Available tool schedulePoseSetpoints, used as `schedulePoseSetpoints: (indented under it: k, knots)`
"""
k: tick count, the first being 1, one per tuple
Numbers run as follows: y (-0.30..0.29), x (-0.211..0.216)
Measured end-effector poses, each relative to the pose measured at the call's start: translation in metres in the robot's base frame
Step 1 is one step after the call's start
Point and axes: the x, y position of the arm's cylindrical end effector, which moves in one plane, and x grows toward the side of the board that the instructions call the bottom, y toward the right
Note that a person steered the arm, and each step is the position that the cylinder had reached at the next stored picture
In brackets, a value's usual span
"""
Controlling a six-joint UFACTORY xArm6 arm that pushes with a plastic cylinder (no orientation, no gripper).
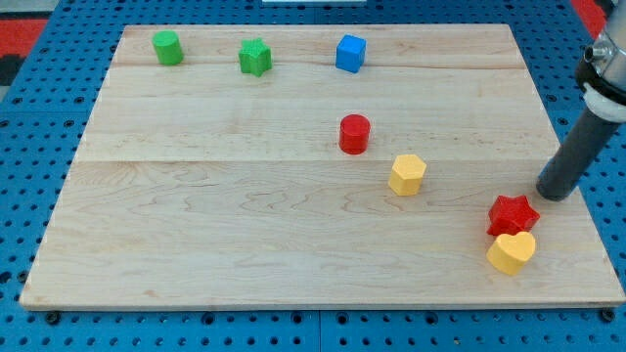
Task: Move the blue triangle to the right side of the blue cube
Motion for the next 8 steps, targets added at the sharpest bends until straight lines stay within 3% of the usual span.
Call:
schedulePoseSetpoints:
  k: [1,2,5,7,8]
  knots:
    - [0.040,0.002]
    - [0.040,-0.016]
    - [-0.061,-0.149]
    - [-0.055,-0.082]
    - [0.001,-0.069]
